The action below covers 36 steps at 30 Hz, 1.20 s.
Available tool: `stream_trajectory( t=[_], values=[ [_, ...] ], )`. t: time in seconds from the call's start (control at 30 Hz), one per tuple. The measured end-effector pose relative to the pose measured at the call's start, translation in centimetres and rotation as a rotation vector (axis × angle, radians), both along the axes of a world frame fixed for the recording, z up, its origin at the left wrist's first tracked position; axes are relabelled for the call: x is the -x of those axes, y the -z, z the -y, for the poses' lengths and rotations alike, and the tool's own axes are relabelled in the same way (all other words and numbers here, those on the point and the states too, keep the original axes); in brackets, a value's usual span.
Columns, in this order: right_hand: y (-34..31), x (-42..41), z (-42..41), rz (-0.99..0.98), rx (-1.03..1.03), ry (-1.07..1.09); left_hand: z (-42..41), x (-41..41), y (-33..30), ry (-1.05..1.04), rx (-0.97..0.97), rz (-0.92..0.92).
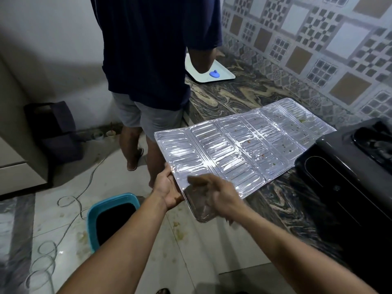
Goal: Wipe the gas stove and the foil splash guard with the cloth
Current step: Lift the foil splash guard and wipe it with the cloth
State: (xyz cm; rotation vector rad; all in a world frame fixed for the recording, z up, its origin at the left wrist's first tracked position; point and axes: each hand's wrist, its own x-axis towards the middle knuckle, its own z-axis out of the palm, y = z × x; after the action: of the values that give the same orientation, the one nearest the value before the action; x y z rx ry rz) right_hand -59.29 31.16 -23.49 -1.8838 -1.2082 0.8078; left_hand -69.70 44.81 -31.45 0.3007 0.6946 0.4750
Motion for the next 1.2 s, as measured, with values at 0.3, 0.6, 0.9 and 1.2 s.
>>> stream_trajectory(
  t=[0.3, 0.6, 0.9, 1.2],
  values=[
    [1.1, -10.2, -7.8, 0.394, 0.090, 0.348, -2.6, -0.2, -0.1, -0.145, -0.030, -0.161],
    [6.7, 1.2, -5.9, 0.180, -0.060, -0.126, -3.3, -0.7, 1.0, -0.140, 0.030, -0.213],
    [2.1, 1.9, -4.1, -0.102, -0.225, 0.228, -3.6, 0.3, 1.8, -0.063, 0.053, -0.135],
    [4.3, 3.2, -0.4, 0.034, -0.078, -0.053, -3.2, 0.5, 1.0, 0.095, 0.046, -0.012]
  ],
)
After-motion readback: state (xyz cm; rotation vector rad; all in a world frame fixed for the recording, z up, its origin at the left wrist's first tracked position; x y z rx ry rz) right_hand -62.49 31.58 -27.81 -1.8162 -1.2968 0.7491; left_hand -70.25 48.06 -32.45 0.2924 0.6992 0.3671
